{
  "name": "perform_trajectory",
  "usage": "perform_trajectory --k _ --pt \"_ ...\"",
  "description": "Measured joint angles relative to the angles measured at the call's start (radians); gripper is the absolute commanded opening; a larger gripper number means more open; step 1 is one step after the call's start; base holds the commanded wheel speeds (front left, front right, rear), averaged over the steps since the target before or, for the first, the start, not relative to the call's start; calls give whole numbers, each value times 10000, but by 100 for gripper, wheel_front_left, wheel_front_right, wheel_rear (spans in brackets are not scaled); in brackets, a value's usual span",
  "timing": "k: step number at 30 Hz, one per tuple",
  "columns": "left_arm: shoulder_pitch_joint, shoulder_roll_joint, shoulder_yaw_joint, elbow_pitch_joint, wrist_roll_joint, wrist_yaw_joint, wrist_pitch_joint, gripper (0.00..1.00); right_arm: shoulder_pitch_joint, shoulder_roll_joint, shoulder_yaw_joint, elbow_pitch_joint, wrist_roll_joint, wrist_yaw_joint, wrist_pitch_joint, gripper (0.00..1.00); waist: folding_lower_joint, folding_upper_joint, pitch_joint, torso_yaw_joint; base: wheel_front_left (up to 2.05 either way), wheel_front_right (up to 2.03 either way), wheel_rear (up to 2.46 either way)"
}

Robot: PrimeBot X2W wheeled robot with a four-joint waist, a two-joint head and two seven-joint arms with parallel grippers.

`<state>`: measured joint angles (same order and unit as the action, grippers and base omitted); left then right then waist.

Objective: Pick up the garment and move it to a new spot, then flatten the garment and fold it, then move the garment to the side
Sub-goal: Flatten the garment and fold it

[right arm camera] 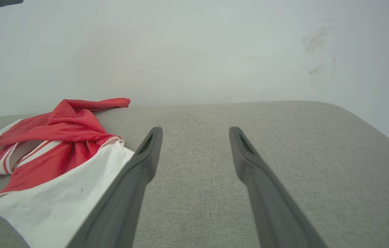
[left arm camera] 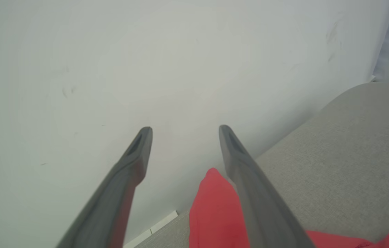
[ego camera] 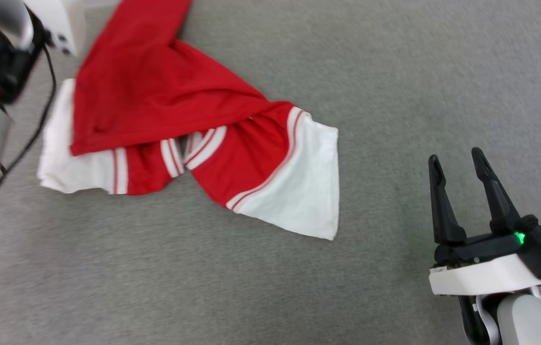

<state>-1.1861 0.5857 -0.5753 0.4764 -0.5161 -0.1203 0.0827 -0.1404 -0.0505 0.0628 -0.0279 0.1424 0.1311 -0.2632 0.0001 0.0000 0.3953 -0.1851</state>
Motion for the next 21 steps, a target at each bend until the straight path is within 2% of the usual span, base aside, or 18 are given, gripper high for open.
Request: perform_trajectory --k 5,10,19,21 --pt "1305 65 38 -414 -75 224 -1166 100 244 0 -251 54 -299 0 0 100 0 0 -617 623 0 0 0" --pt "3025 180 127 -1212 -215 792 -2100 100 521 0 -570 96 -573 0 0 100 0 0 -1271 1295 0 0 0" --pt "7085 201 571 -3382 -775 2433 -3244 100 1086 0 -798 257 -715 0 0 100 -1 0 -2389 2242 0 0 0" --pt "8567 199 685 -4033 -715 2846 -3388 100 1252 4 -779 299 -617 0 0 100 -2 0 -2682 2421 0 0 0"
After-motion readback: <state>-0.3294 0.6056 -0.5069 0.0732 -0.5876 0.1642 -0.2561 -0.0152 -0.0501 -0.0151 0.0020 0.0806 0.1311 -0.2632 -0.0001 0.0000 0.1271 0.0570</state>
